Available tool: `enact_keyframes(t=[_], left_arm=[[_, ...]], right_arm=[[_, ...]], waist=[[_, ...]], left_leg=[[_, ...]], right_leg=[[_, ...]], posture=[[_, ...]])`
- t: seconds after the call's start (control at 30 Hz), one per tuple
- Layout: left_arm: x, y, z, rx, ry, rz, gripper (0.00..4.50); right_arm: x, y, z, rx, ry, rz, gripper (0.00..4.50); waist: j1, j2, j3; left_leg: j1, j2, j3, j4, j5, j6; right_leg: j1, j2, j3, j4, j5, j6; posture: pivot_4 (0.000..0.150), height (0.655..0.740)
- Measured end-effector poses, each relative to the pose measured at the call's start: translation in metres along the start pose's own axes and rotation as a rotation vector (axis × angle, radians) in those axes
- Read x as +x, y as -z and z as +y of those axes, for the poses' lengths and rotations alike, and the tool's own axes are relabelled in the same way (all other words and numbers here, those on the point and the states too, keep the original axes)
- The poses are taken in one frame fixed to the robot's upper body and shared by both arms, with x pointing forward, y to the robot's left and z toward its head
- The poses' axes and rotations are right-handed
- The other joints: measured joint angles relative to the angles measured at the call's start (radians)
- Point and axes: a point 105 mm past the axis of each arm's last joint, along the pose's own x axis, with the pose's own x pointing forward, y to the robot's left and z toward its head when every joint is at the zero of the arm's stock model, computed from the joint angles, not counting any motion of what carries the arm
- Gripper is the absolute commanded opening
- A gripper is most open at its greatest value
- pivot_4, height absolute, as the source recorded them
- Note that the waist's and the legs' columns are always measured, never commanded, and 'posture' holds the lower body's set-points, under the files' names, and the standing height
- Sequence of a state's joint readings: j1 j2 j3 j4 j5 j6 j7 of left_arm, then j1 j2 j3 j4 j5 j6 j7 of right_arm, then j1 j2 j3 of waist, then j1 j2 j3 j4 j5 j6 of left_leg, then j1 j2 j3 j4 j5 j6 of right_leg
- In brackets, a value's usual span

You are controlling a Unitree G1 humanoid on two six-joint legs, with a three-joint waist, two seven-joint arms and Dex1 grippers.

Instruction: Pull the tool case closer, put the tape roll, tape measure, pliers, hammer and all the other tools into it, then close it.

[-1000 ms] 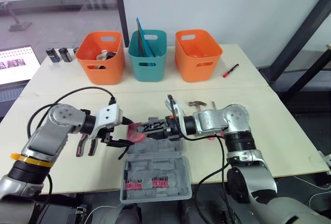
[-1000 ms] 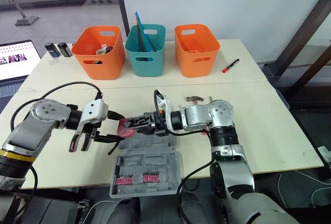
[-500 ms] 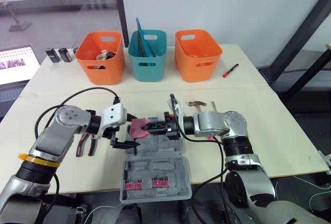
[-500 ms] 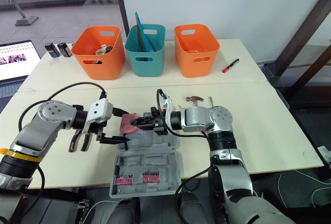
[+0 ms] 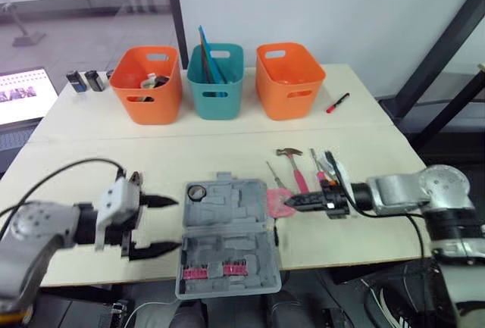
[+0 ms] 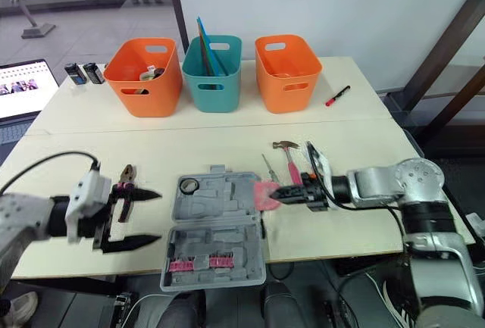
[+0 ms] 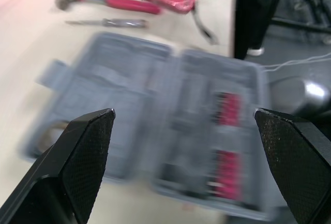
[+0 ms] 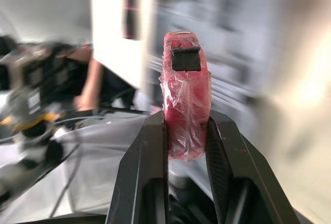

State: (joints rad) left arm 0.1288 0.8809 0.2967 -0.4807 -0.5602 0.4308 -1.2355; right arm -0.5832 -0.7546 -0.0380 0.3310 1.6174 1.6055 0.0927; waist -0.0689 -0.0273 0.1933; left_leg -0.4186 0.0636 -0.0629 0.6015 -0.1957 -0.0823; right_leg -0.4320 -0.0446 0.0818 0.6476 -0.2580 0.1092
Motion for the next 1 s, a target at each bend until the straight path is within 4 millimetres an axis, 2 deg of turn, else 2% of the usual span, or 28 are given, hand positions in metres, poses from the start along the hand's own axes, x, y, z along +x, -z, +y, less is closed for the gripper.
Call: enact_keyframes(t=[0.1, 0.23, 0.3, 0.37, 0.5, 0.53, 0.63, 0.73, 0.8, 0.87, 0.93, 1.0], left_arm=[[-0.002, -0.001, -0.007, -0.002, -0.026, -0.015, 4.5], [0.006, 0.013, -0.017, -0.04, -0.01, 0.001, 4.5], [0.009, 0.012, -0.016, -0.026, -0.013, -0.01, 4.5], [0.011, 0.011, -0.015, -0.019, -0.017, -0.011, 4.5], [0.011, 0.011, -0.015, -0.026, -0.016, -0.017, 4.5], [0.012, 0.011, -0.015, -0.032, -0.013, -0.016, 4.5], [0.011, 0.014, -0.016, -0.058, -0.006, 0.003, 4.5], [0.011, 0.013, -0.016, -0.08, -0.001, -0.005, 4.5], [0.01, 0.012, -0.014, -0.049, -0.018, -0.007, 4.5], [0.009, 0.015, -0.003, 0.024, -0.088, -0.005, 4.5], [0.007, 0.02, 0.008, 0.063, -0.154, -0.007, 4.5], [0.007, 0.026, 0.01, 0.06, -0.171, -0.011, 4.5]], right_arm=[[0.001, 0.011, -0.021, 0.043, 0.053, 0.017, 0.46], [0.01, 0.019, -0.043, 0.052, 0.101, 0.036, 0.46], [0.011, 0.018, -0.049, 0.045, 0.114, 0.026, 1.49], [0.008, 0.013, -0.056, 0.047, 0.129, 0.0, 2.31], [-0.007, 0.012, -0.06, 0.026, 0.142, -0.016, 4.33], [-0.015, 0.012, -0.061, -0.018, 0.171, -0.01, 4.46], [-0.048, 0.008, -0.065, -0.23, 0.307, 0.008, 4.46], [-0.063, -0.013, -0.049, -0.607, 0.345, -0.026, 4.46], [-0.061, -0.024, -0.04, -0.89, 0.333, -0.048, 4.46], [-0.055, -0.026, -0.041, -1.147, 0.347, -0.011, 4.46], [-0.043, -0.026, -0.042, -1.337, 0.336, 0.046, 4.46], [-0.032, -0.022, -0.037, -1.459, 0.277, 0.092, 4.46]], waist=[[0.0, 0.001, 0.0], [-0.001, 0.002, 0.0], [0.002, 0.002, 0.0], [0.003, 0.002, 0.0], [0.002, 0.004, 0.001], [0.003, 0.004, 0.001], [0.005, 0.006, 0.002], [-0.002, 0.006, 0.002], [-0.004, 0.005, 0.002], [-0.001, 0.007, 0.003], [0.0, 0.007, 0.003], [-0.001, 0.007, 0.003]], left_leg=[[0.0, 0.0, 0.0, 0.005, 0.0, 0.001], [-0.001, 0.0, 0.002, 0.011, -0.004, 0.006], [-0.002, 0.0, 0.002, 0.011, -0.004, 0.006], [-0.002, 0.0, 0.002, 0.011, -0.004, 0.006], [-0.002, 0.0, 0.002, 0.011, -0.004, 0.006], [-0.002, 0.0, 0.002, 0.011, -0.004, 0.006], [-0.003, 0.0, 0.002, 0.012, -0.004, 0.006], [-0.001, 0.0, 0.003, 0.011, -0.005, 0.006], [-0.001, 0.001, 0.003, 0.011, -0.005, 0.006], [-0.001, 0.001, 0.004, 0.011, -0.005, 0.006], [-0.001, 0.0, 0.004, 0.012, -0.005, 0.006], [-0.001, 0.0, 0.004, 0.012, -0.005, 0.006]], right_leg=[[0.002, 0.0, 0.0, 0.0, 0.0, 0.0], [0.003, 0.0, 0.001, -0.001, 0.0, 0.0], [0.003, 0.0, 0.001, 0.0, 0.0, 0.0], [0.003, 0.0, 0.001, 0.0, 0.0, 0.0], [0.003, 0.0, 0.001, -0.001, 0.0, 0.0], [0.003, 0.0, 0.001, -0.001, 0.0, 0.0], [0.002, -0.001, 0.001, -0.001, 0.0, 0.0], [0.002, -0.001, 0.001, -0.001, -0.002, 0.003], [0.002, 0.0, 0.001, -0.001, -0.002, 0.004], [0.002, -0.001, 0.001, -0.001, -0.002, 0.004], [0.002, -0.001, 0.001, -0.001, 0.0, 0.001], [0.002, -0.001, 0.001, -0.001, 0.0, 0.0]], posture=[[0.15, 0.7364], [0.15, 0.7364], [0.15, 0.7364], [0.15, 0.7364], [0.15, 0.7364], [0.15, 0.7364], [0.15, 0.7364], [0.15, 0.7364], [0.15, 0.7364], [0.15, 0.7364], [0.15, 0.7364], [0.15, 0.7364]])
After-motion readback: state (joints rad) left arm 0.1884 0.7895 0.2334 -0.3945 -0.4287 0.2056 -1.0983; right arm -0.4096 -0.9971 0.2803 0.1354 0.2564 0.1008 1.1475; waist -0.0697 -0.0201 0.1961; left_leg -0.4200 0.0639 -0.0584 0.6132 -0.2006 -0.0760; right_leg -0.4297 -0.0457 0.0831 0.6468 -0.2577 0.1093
